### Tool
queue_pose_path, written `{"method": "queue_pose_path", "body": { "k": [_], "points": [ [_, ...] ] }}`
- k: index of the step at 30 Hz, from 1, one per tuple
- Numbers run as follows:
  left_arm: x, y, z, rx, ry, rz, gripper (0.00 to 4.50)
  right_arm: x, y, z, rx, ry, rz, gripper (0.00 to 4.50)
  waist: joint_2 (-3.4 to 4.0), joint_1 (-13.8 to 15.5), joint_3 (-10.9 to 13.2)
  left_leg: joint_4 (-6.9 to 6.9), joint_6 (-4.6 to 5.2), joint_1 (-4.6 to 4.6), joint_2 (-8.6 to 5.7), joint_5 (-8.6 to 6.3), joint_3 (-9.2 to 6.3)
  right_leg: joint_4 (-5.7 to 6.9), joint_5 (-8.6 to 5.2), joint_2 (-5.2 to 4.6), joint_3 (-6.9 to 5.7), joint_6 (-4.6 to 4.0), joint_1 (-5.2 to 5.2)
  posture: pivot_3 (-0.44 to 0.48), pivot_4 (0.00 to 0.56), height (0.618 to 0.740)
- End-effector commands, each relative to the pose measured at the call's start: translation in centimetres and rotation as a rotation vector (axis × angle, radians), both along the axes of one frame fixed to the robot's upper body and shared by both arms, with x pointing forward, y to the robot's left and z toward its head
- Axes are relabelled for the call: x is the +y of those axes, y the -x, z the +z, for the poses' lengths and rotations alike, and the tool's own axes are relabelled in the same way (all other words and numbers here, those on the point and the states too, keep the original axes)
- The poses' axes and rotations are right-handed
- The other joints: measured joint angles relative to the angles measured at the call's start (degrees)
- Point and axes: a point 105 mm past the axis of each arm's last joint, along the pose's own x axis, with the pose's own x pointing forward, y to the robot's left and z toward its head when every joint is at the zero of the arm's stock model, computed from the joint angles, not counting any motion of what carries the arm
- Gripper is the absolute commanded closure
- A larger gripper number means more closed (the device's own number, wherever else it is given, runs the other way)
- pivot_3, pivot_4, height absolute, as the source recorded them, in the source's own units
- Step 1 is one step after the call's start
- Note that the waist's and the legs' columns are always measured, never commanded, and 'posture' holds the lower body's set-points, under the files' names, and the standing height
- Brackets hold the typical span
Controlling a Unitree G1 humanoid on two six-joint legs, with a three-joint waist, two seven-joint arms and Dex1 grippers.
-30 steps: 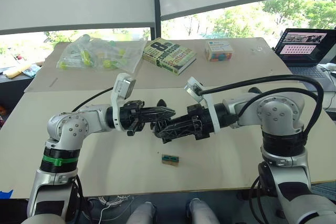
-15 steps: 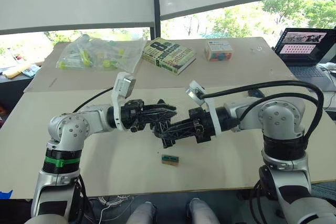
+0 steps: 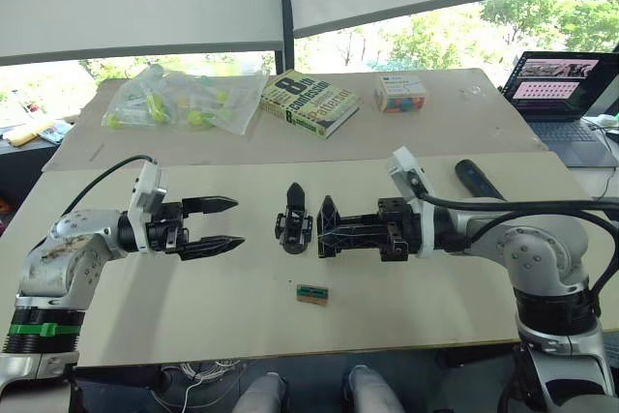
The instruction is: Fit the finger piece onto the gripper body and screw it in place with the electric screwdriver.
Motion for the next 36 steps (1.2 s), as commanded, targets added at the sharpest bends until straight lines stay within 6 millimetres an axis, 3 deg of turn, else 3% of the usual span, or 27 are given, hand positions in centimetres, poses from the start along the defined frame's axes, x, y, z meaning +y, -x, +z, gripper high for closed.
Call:
{"method": "queue_pose_path", "body": {
  "k": [1, 5, 10, 24, 36],
  "points": [
    [0.1, 0.0, -2.0, -0.022, -0.051, -0.012, 0.00, -0.4, -0.6, 0.7, -0.105, -0.053, -0.026, 4.10, 0.00, 0.11, 0.00, 0.00, 0.00, -0.02, 0.00, 0.00, 0.00, -0.02, 0.02, 0.00, 0.00, 0.00, -0.01, 0.000, 0.150, 0.740],
    [-0.8, -1.0, -4.4, -0.006, -0.054, 0.003, 0.00, -0.7, -1.3, -0.3, -0.188, -0.033, -0.051, 4.10, -0.01, 0.35, 0.00, 0.04, 0.01, -0.08, -0.02, 0.00, 0.00, -0.14, 0.11, 0.00, -0.02, 0.03, 0.01, 0.000, 0.150, 0.740],
    [-3.8, -3.1, -6.0, -0.010, -0.020, -0.016, 0.00, -0.6, -1.1, -0.5, -0.239, -0.099, -0.034, 4.11, -0.03, 0.32, 0.00, 0.12, 0.01, -0.13, 0.00, 0.01, 0.00, -0.11, 0.17, 0.02, -0.09, 0.01, -0.02, 0.000, 0.150, 0.740],
    [-8.4, -5.3, -7.0, -0.023, -0.032, -0.080, 0.00, -0.9, -0.5, -1.9, -0.274, -0.082, -0.044, 4.11, -0.06, 0.10, -0.02, 0.21, 0.02, -0.11, -0.02, 0.00, 0.00, -0.01, 0.19, 0.02, -0.13, 0.03, -0.02, 0.000, 0.150, 0.740],
    [-9.9, -6.0, -7.7, -0.004, -0.034, -0.081, 0.00, -0.8, -0.2, -2.1, -0.281, -0.080, -0.045, 4.11, -0.07, 0.14, -0.02, 0.34, 0.02, -0.10, -0.03, 0.00, 0.00, 0.07, 0.20, 0.02, -0.14, 0.04, 0.01, 0.000, 0.150, 0.740]
  ]
}}
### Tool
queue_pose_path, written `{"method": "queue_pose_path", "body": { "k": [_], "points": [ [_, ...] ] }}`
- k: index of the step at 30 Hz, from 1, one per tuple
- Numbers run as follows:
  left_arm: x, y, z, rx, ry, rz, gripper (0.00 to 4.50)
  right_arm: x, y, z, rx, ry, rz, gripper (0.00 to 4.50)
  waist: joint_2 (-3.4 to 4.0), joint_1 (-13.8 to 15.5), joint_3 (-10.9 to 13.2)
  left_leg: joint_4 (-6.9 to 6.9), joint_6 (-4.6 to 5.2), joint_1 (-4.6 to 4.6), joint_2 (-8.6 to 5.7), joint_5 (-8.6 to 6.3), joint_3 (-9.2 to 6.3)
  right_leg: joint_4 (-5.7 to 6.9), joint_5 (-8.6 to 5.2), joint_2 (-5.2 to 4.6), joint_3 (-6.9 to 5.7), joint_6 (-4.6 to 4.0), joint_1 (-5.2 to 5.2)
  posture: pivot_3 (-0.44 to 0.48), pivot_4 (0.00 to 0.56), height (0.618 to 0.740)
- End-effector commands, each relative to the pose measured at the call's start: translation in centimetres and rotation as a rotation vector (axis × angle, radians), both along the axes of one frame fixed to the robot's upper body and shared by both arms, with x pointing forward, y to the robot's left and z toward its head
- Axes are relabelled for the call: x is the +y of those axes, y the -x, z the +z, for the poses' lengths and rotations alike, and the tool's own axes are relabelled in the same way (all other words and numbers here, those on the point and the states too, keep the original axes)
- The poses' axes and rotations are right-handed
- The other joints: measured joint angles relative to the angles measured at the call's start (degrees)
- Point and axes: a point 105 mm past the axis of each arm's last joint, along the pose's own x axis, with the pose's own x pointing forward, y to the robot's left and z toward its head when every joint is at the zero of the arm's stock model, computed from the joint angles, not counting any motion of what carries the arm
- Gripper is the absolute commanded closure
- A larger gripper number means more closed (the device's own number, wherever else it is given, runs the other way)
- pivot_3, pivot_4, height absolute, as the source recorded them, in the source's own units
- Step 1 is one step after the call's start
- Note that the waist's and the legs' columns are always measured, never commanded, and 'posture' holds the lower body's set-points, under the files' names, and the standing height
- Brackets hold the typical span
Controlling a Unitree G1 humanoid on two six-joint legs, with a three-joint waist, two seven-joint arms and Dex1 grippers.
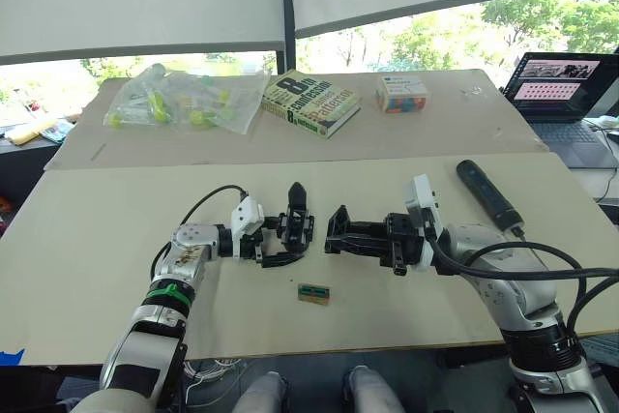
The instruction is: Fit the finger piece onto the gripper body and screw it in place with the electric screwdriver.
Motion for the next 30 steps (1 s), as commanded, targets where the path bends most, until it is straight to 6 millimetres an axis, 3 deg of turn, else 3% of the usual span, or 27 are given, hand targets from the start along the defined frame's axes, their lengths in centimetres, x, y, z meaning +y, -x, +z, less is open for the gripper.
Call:
{"method": "queue_pose_path", "body": {
  "k": [1, 4, 7, 18, 30],
  "points": [
    [-0.3, -0.2, 0.2, -0.005, 0.003, -0.009, 0.00, 0.2, 0.6, 1.1, -0.062, -0.013, 0.018, 4.11, 0.00, 0.00, 0.00, 0.01, 0.00, 0.00, 0.00, 0.00, 0.00, 0.01, 0.00, 0.00, 0.00, 0.00, 0.01, 0.000, 0.150, 0.740],
    [-0.3, 0.0, -0.1, 0.008, -0.002, -0.020, 0.72, 0.3, 0.6, 1.0, -0.062, -0.014, 0.017, 4.11, 0.00, 0.00, 0.00, 0.07, 0.00, 0.00, -0.01, 0.00, 0.00, 0.10, 0.00, 0.00, 0.00, 0.00, 0.01, 0.000, 0.150, 0.740],
    [-0.3, 0.3, -0.5, 0.008, -0.020, -0.033, 2.15, 0.4, 0.6, 1.1, -0.073, -0.017, 0.017, 4.11, 0.00, 0.00, 0.00, 0.13, 0.00, 0.01, -0.02, 0.00, 0.00, 0.20, -0.01, 0.00, -0.01, 0.01, 0.00, 0.000, 0.150, 0.740],
    [-0.6, 0.6, -0.4, -0.039, -0.039, -0.031, 2.21, 3.1, -1.9, 1.9, -0.280, -0.050, -0.026, 4.11, 0.00, -0.15, -0.01, 0.23, 0.00, 0.05, -0.02, 0.00, 0.00, 0.34, -0.01, 0.00, -0.02, 0.01, 0.00, 0.000, 0.150, 0.740],
    [-0.6, 0.6, -0.7, -0.038, -0.066, -0.013, 2.21, 6.2, -2.8, 0.1, -0.292, 0.016, 0.027, 4.11, 0.01, -0.08, -0.01, 0.26, 0.00, 0.06, -0.05, 0.00, 0.00, 0.37, -0.01, 0.00, -0.02, 0.01, 0.00, 0.000, 0.150, 0.740]
  ]
}}
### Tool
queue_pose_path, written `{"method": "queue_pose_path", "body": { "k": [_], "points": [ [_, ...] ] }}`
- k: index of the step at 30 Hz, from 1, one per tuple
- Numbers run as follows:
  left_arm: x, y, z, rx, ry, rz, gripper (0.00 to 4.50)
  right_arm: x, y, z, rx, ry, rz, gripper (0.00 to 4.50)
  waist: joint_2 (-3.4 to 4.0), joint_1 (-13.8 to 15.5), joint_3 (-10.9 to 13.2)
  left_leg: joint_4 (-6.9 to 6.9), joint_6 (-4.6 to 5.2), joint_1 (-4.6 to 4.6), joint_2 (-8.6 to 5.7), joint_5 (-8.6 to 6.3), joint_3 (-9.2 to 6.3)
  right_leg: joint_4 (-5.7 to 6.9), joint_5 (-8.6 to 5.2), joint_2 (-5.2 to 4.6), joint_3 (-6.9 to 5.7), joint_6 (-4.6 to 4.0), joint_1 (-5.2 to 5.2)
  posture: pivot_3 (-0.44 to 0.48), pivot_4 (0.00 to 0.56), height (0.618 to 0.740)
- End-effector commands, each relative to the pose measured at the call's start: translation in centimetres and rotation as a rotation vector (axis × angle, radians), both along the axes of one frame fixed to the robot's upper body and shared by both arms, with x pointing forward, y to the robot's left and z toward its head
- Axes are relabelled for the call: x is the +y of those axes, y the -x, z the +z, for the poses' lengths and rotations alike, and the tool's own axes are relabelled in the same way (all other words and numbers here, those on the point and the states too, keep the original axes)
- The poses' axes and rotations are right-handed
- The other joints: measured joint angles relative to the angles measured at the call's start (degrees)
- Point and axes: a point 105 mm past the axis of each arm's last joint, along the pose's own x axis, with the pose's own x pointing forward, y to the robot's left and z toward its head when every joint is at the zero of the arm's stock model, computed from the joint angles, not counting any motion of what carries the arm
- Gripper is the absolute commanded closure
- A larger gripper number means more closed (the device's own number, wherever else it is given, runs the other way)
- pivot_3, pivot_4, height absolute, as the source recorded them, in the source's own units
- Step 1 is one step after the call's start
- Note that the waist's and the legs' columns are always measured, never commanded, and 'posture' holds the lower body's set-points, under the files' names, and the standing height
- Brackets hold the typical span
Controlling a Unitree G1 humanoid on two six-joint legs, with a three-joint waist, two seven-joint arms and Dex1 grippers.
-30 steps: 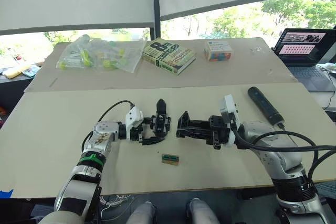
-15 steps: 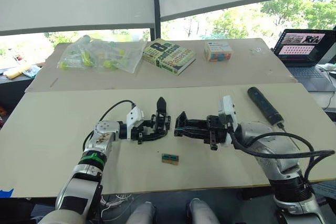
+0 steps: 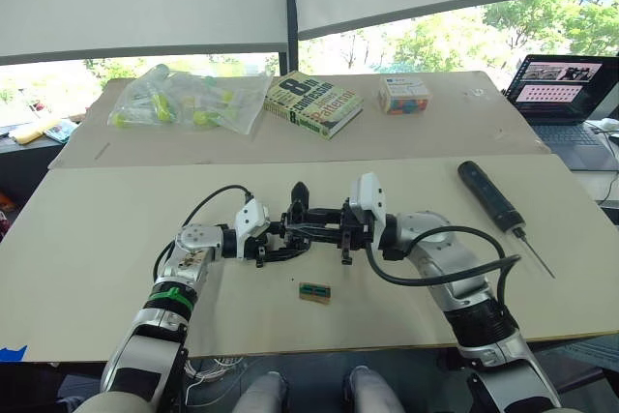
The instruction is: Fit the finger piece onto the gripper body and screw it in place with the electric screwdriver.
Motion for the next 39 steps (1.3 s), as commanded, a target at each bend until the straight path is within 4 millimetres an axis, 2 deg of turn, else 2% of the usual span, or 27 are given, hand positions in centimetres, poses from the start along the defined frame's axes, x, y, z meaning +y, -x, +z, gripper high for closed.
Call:
{"method": "queue_pose_path", "body": {
  "k": [1, 8, 16, 30, 39],
  "points": [
    [-0.2, 0.4, -0.5, 0.007, -0.025, -0.014, 2.21, 0.7, -0.1, 0.6, -0.048, -0.004, 0.011, 4.11, 0.00, 0.00, 0.00, 0.00, 0.00, 0.00, 0.00, 0.00, 0.00, 0.00, 0.00, 0.00, 0.00, 0.00, 0.00, 0.000, 0.150, 0.740],
    [-0.2, 0.7, -0.9, 0.017, -0.025, -0.013, 2.21, 1.0, -1.1, -0.9, -0.015, 0.043, -0.027, 4.11, 0.01, -0.07, -0.01, 0.01, 0.00, 0.02, 0.00, 0.00, 0.00, 0.02, 0.00, 0.00, 0.00, 0.00, 0.00, 0.000, 0.150, 0.740],
    [-0.2, 0.9, -1.1, 0.021, -0.031, -0.018, 2.21, 0.7, -2.2, -1.3, -0.012, 0.073, -0.055, 4.11, 0.01, -0.16, -0.01, 0.01, 0.00, 0.05, 0.00, 0.00, 0.00, 0.06, 0.00, 0.00, -0.01, 0.00, 0.01, 0.000, 0.150, 0.740],
    [0.0, 0.7, -1.0, 0.019, -0.028, -0.006, 2.21, 0.5, -1.3, -2.9, 0.074, 0.153, -0.014, 4.11, 0.03, -0.18, -0.05, 0.01, -0.01, 0.16, 0.00, -0.01, 0.00, 0.07, 0.00, 0.00, -0.02, 0.00, 0.09, 0.000, 0.150, 0.740],
    [0.0, 0.8, -1.0, 0.019, -0.026, -0.011, 2.21, 0.1, -1.7, -3.6, 0.113, 0.206, -0.054, 4.11, 0.04, -0.11, -0.08, 0.01, 0.00, 0.20, 0.00, -0.01, 0.00, 0.05, 0.00, -0.01, -0.03, 0.00, 0.14, 0.000, 0.150, 0.740]
  ]
}}
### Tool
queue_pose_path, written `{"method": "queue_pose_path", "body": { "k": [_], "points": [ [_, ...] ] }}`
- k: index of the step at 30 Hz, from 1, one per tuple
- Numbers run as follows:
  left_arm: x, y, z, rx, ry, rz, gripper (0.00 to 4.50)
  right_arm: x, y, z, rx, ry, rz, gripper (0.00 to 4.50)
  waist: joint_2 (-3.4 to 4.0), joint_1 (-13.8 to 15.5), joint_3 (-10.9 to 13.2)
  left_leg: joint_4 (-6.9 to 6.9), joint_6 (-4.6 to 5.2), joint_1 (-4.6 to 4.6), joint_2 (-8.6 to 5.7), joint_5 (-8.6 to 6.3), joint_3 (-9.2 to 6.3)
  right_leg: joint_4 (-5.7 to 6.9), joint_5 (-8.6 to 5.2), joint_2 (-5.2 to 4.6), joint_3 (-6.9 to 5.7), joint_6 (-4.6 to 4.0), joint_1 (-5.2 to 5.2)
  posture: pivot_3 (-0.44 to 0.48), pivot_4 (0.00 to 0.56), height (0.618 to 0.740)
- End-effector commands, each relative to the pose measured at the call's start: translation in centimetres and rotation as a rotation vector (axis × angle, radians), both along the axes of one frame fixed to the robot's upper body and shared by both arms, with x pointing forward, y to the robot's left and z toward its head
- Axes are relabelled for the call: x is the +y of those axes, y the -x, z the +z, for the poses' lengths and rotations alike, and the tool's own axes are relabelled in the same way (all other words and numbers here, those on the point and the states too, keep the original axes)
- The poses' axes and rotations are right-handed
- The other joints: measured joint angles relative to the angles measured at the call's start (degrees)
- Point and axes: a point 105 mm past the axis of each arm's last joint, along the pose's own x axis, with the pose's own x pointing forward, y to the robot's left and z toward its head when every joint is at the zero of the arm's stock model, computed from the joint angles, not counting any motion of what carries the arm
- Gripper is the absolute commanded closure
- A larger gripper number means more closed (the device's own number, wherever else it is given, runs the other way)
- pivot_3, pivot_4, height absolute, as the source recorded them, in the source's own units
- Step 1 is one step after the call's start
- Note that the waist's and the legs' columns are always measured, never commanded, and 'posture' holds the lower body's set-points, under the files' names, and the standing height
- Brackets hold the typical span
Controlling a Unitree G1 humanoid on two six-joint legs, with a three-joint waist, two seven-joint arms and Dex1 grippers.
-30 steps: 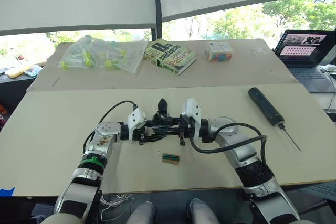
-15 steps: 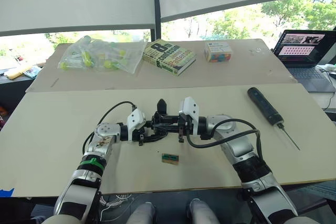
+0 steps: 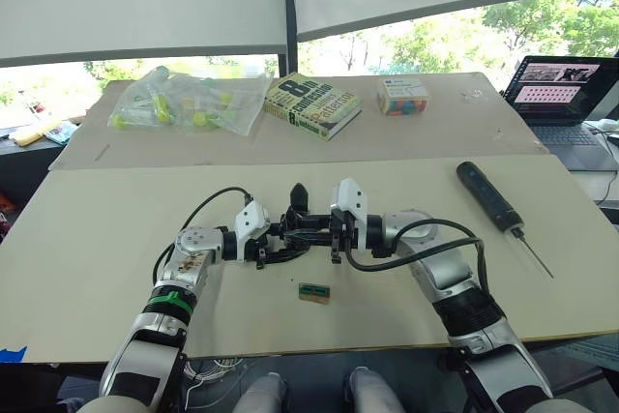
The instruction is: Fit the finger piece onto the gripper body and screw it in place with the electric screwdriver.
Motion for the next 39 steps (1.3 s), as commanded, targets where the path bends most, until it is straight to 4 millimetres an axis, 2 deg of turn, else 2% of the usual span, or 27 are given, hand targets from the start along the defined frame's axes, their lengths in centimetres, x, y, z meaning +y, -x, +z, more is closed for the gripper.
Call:
{"method": "queue_pose_path", "body": {
  "k": [1, 9, 14, 26, 30, 34, 36, 39],
  "points": [
    [-0.1, 0.6, -0.8, 0.024, -0.025, -0.026, 2.21, -0.2, -0.2, -1.4, 0.057, 0.080, -0.022, 4.11, 0.00, -0.03, 0.00, 0.00, 0.00, 0.01, 0.00, 0.00, 0.00, -0.01, 0.00, 0.00, 0.00, 0.00, 0.01, 0.000, 0.150, 0.740],
    [-0.1, 0.7, -0.9, 0.026, -0.024, -0.028, 2.21, -0.5, -0.8, -3.4, 0.109, 0.162, -0.055, 4.11, 0.02, -0.06, -0.07, -0.01, 0.01, 0.14, 0.01, -0.01, 0.00, -0.02, 0.00, 0.00, -0.01, 0.00, 0.14, 0.000, 0.150, 0.740],
    [-0.2, 0.8, -1.0, 0.030, -0.022, -0.031, 2.21, -0.7, -1.2, -3.7, 0.133, 0.158, -0.071, 4.11, 0.02, -0.17, -0.08, -0.21, 0.01, 0.65, 0.03, -0.01, 0.00, -0.17, -0.03, 0.01, -0.03, 0.02, 0.63, 0.000, 0.150, 0.740],
    [-0.3, 0.9, -1.0, 0.031, -0.019, -0.033, 2.21, -1.9, -1.5, -5.4, 0.174, 0.176, -0.094, 4.11, 0.04, -0.25, -0.19, -0.26, 0.01, 0.81, 0.04, -0.02, 0.00, -0.17, -0.04, 0.00, -0.03, 0.04, 0.73, 0.000, 0.150, 0.740],
    [-0.2, 0.9, -0.9, 0.031, -0.019, -0.033, 2.21, -1.6, -1.4, -4.9, 0.173, 0.150, -0.085, 4.11, 0.06, -0.26, -0.22, -0.28, 0.01, 0.83, 0.04, -0.02, 0.00, -0.18, -0.05, 0.00, -0.03, 0.04, 0.75, 0.000, 0.150, 0.740],
    [-0.1, 0.8, -1.0, 0.031, -0.020, -0.031, 2.21, -0.6, -1.2, -2.7, 0.121, 0.068, -0.038, 4.11, 0.06, -0.27, -0.22, -0.28, 0.01, 0.83, 0.04, -0.02, 0.00, -0.18, -0.05, 0.00, -0.03, 0.05, 0.75, 0.000, 0.150, 0.740],
    [-0.1, 0.8, -1.0, 0.032, -0.020, -0.028, 2.21, -0.2, -0.9, -1.6, 0.090, 0.023, -0.009, 3.06, 0.06, -0.28, -0.22, -0.28, 0.01, 0.82, 0.04, -0.02, 0.00, -0.18, -0.05, 0.00, -0.03, 0.05, 0.73, 0.000, 0.150, 0.740],
    [0.0, 0.8, -0.9, 0.031, -0.019, -0.024, 2.21, 0.1, -0.8, -0.2, 0.042, -0.037, 0.011, 2.08, 0.06, -0.30, -0.21, -0.28, 0.01, 0.69, 0.03, -0.02, 0.00, -0.18, -0.05, -0.01, -0.03, 0.05, 0.62, 0.000, 0.150, 0.740]
  ]
}}
